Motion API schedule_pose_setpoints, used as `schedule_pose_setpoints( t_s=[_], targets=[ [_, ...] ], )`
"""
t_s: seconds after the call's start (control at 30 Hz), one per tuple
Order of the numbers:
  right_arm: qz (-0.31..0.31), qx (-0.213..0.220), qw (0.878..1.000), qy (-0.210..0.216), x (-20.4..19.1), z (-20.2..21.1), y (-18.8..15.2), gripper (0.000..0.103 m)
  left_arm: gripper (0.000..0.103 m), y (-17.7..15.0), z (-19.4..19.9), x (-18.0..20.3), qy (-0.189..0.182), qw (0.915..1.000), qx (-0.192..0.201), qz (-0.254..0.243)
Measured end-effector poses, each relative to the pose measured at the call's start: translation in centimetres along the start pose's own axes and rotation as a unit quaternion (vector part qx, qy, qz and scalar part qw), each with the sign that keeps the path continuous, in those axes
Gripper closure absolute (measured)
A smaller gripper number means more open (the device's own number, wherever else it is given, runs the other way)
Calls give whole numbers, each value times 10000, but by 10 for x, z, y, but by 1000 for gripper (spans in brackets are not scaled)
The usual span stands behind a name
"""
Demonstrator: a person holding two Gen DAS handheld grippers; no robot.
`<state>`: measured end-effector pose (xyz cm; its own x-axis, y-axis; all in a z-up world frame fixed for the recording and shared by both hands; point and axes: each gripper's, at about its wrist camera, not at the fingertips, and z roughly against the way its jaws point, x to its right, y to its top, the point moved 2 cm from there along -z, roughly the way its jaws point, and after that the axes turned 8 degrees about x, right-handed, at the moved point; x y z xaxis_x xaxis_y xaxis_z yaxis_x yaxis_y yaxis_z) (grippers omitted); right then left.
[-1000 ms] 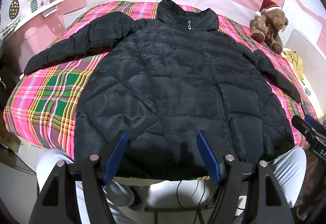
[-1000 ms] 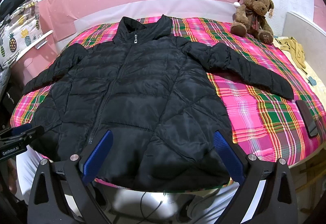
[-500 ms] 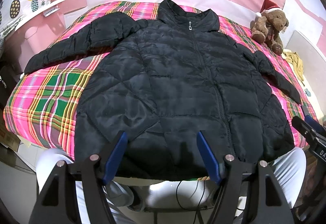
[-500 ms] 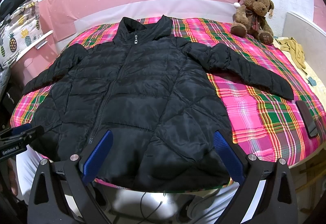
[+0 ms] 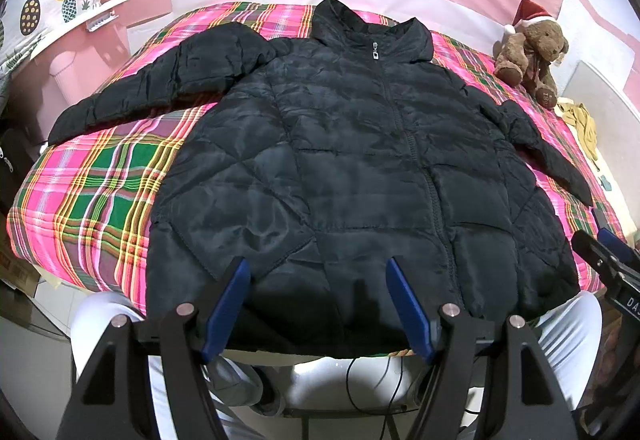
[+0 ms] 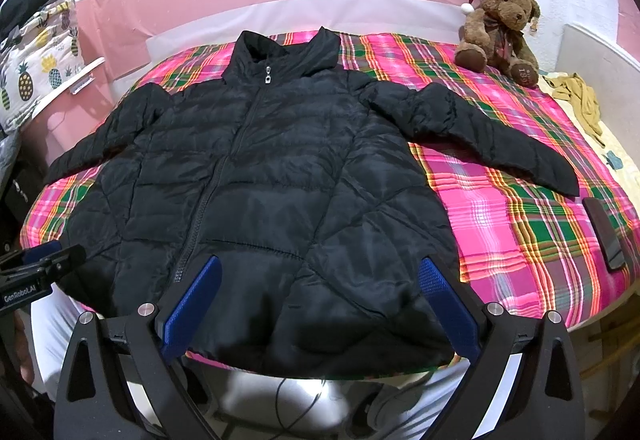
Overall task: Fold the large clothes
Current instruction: 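Grasp the jacket sleeve with the left gripper and fold it across the body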
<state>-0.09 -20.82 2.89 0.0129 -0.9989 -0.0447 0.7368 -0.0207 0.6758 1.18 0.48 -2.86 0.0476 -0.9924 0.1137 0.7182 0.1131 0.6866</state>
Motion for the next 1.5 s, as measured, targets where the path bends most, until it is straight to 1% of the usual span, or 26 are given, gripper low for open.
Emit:
schedule_pose_setpoints(
  t_s=[0.23,0.47,0.7,0.83,0.93,1.17,1.3,1.43,1.5],
  targets=[
    [23,3,10000,7,-2,-3,1,4,31,2,-9,-2,-7,10000,-18,43],
    [114,72,9998,150,-10,-24,10,4,33,14,-21,-19,31,9997,57,256],
    [381,12,9985,387,-26,-56,34,4,35,39,-43,-56,357,9977,181,554],
    [577,57,9972,474,-39,-75,49,4,36,57,-57,-86,565,9953,269,733],
    [658,-2,9962,566,-49,-93,61,4,36,70,-71,-113,738,9927,318,899],
    [910,-87,9932,714,-73,-139,88,4,36,100,-108,-187,1084,9810,523,1519],
    [1085,-125,9913,741,-86,-166,101,4,36,110,-131,-229,1196,9718,484,1972],
    [1171,-167,9901,760,-93,-187,108,4,36,115,-151,-262,1332,9612,496,2366],
    [1156,-178,9901,772,-95,-194,109,4,36,114,-160,-277,1337,9556,504,2577]
  ],
)
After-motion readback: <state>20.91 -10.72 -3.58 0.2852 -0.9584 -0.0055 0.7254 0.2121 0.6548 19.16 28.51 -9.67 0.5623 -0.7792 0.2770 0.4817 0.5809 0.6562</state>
